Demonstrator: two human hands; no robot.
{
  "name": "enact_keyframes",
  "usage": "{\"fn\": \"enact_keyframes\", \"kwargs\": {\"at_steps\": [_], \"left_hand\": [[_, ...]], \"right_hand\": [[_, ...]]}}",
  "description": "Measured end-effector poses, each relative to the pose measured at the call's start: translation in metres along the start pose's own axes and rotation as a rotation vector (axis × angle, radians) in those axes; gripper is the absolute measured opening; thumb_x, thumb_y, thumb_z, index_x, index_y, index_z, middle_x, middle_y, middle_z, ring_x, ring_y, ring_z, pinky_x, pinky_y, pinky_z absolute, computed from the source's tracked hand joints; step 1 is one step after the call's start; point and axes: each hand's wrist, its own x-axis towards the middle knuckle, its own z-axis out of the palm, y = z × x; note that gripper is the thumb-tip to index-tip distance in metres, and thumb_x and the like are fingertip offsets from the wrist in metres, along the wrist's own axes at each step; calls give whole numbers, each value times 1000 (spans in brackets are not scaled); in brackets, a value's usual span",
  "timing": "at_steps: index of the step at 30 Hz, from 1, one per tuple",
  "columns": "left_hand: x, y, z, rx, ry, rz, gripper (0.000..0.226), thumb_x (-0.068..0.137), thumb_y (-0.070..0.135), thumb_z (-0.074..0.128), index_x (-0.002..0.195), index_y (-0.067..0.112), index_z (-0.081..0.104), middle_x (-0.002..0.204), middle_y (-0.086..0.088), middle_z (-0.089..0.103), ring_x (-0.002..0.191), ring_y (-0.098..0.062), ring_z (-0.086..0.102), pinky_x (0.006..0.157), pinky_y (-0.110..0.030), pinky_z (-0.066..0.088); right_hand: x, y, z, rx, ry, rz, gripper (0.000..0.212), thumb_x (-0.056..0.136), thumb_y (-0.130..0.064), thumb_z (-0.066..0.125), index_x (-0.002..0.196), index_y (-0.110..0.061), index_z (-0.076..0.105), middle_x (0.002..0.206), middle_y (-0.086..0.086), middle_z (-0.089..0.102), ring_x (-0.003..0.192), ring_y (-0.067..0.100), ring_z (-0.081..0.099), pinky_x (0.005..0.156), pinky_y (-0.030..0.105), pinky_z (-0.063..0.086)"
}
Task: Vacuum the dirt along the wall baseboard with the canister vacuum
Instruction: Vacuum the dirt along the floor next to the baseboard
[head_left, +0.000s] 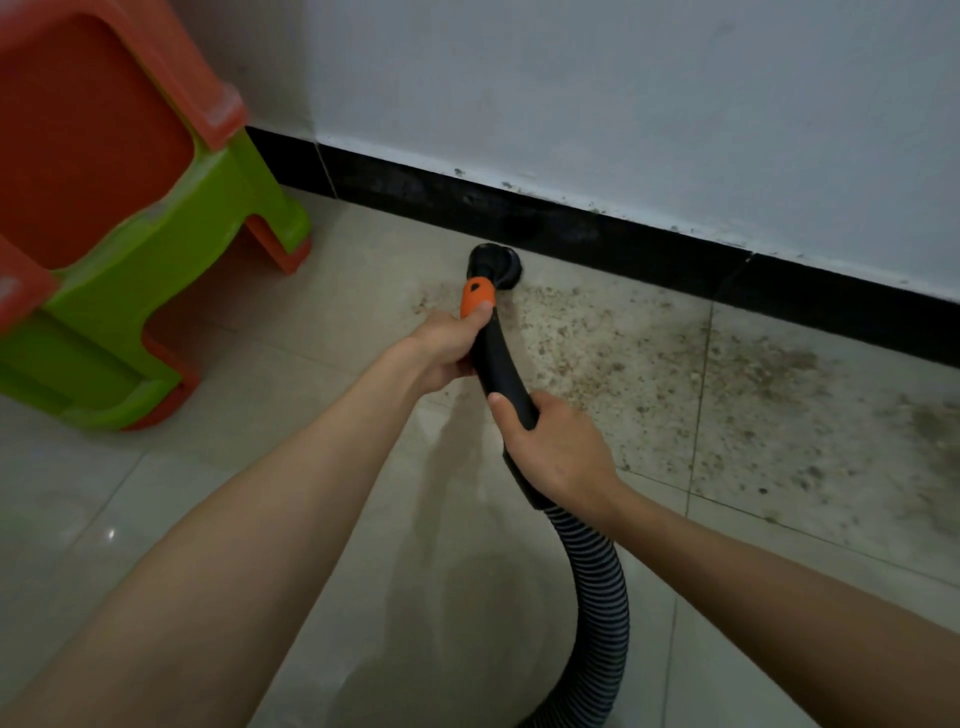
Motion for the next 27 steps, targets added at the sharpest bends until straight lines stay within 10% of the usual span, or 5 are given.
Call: {"fn": "enact_keyframes", "kwargs": {"at_steps": [14,27], "left_hand": [[-11,-5,74,105,-115,23,47,98,31,48,126,-7,45,105,-13,59,95,-25,58,79,-34,50],[3,19,-20,16,239,151,50,97,31,52,123,-11,45,113,-17,56,92,-26,58,68,-31,50]], "right_hand": [[-27,43,-30,44,130,113,39,93,-61,40,79,-25,48,69,-4,59,62,15,59,52,28,41],[25,-38,-5,-82,-31,-41,49,94,-64,35,95,-20,54,80,2,62,74,23,62,57,31,43]]}}
